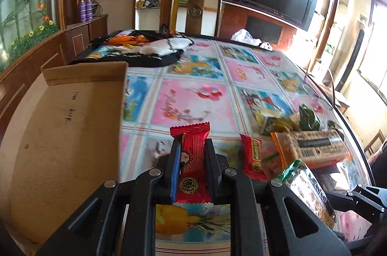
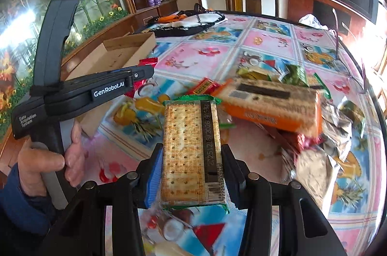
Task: Organize snacks
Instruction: 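Carry the red candy bar and cracker pack into the cardboard box with both grippers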
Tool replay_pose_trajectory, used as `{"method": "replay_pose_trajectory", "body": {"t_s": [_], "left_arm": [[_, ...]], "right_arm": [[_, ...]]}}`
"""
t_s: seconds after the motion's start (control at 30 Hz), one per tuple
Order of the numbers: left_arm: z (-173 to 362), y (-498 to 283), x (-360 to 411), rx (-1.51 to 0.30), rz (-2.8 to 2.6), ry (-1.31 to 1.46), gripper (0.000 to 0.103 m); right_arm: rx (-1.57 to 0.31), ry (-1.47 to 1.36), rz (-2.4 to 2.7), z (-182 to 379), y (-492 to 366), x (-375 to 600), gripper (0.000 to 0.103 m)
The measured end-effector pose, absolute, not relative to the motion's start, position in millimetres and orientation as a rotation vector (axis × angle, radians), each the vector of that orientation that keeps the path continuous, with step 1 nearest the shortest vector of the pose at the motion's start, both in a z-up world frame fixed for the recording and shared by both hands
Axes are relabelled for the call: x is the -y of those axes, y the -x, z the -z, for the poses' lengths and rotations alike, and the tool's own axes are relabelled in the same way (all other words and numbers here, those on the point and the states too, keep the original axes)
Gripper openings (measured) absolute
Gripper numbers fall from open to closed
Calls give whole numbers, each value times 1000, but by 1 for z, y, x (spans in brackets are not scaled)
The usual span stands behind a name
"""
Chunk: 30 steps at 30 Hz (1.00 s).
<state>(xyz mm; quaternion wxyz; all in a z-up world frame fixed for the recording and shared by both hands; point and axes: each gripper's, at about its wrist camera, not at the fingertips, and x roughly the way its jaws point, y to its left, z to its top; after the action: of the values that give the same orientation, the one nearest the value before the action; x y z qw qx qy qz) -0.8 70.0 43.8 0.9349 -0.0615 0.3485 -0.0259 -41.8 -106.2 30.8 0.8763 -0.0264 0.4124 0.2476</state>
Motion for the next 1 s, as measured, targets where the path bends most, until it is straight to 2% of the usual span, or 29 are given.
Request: {"method": "replay_pose_trajectory", "body": {"t_s": [0.5,0.87,1.0], "left_arm": [[-57,-4,-158,-666,-65,267,17],[-58,-9,-247,-682,-185,448,18],[-59,-9,-252,-682,-234,444,18]], "right_arm": [[-843,49,-571,-54,9,45,50],[-838,62,-647,-80,-33,-37,50],[-850,67,-661,-84,-53,-68,50]]}}
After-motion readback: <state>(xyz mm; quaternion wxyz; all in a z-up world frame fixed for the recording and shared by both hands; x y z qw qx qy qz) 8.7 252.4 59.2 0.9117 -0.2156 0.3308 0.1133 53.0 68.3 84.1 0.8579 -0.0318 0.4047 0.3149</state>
